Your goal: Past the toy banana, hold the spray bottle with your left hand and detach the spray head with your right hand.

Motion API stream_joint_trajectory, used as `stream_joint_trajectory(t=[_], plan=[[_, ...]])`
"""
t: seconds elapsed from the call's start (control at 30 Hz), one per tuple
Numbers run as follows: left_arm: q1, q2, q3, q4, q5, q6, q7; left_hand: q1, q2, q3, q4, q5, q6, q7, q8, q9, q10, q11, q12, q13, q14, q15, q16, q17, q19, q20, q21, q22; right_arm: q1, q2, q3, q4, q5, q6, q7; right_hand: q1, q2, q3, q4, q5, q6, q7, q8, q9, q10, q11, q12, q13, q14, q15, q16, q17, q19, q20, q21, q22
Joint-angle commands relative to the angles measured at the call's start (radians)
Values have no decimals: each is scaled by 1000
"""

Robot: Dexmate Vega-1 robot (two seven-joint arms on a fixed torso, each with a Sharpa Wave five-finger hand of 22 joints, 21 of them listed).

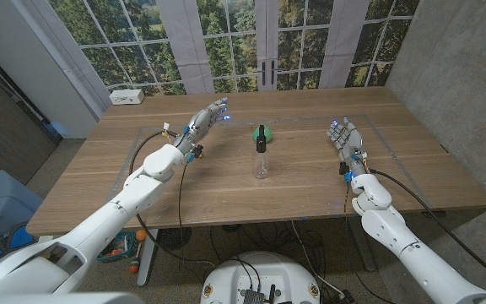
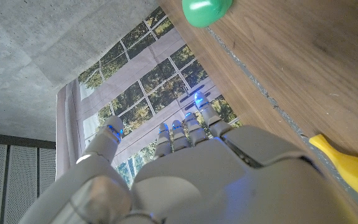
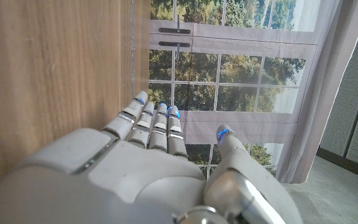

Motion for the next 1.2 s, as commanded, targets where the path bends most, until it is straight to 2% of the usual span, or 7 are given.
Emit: stream_joint_trajectory(t=[0.03, 0.77, 1.2], plan=[[55, 44, -13, -57, 13, 0, 7, 1, -6, 5, -7, -3, 9, 1, 2, 4, 10, -3, -1, 3, 11, -12, 1, 2, 7, 0, -2, 1, -16, -2, -4, -33, -26, 1, -37, 14, 4, 1, -5, 6, 6, 2, -3, 2, 10, -3, 5, 2, 4, 5, 1, -1, 5, 9, 4, 5], [90, 51, -14, -30, -32, -21, -48, -1, -19, -2, -25, -4, 14, 1, 0, 4, 18, -5, -4, 3, 19, -18, -2, 1, 19, -6, -14, 1, 2, 8, -27, -49, -73, -16, -83, 16, 4, 1, -15, 7, 11, 3, -9, 3, 12, 2, 1, 3, 5, 6, -1, -1, 7, 11, 2, 6], [98, 60, 11, -19, -65, 9, -118, -4, -18, -3, -28, -3, 15, 0, -1, 4, 21, -6, -5, 4, 23, -21, -3, 2, 25, -7, -20, 2, 3, 15, -36, -56, -85, -21, -99, 17, 4, 0, -19, 7, 12, 3, -12, 3, 14, 0, 0, 4, 4, 6, -2, -1, 7, 11, 1, 6]])
